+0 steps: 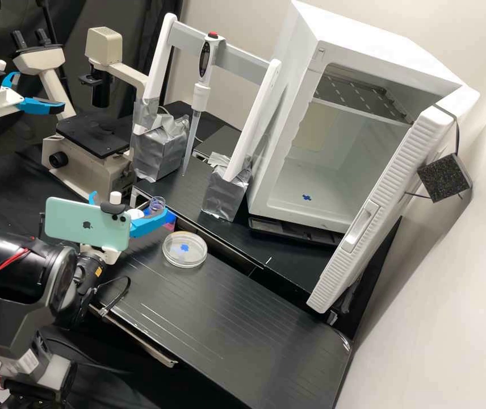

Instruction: Close the bottle

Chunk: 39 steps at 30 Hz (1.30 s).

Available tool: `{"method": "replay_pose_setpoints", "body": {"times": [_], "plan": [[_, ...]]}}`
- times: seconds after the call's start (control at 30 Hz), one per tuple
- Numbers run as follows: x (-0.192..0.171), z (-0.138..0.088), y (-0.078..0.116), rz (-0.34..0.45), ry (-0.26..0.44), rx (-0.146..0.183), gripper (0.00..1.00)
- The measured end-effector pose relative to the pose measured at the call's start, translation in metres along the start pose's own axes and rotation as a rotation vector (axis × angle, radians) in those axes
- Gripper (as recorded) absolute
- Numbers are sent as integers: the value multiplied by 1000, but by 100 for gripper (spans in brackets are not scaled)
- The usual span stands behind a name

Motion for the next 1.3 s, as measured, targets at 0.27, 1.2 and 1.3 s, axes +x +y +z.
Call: {"method": "replay_pose_setpoints", "body": {"times": [0.27,1.2,1.3], "plan": [[2,18,2,7,-95,-6,100],[2,10,-1,-16,-43,10,100],[3,13,-2,-19,-57,9,0]]}}
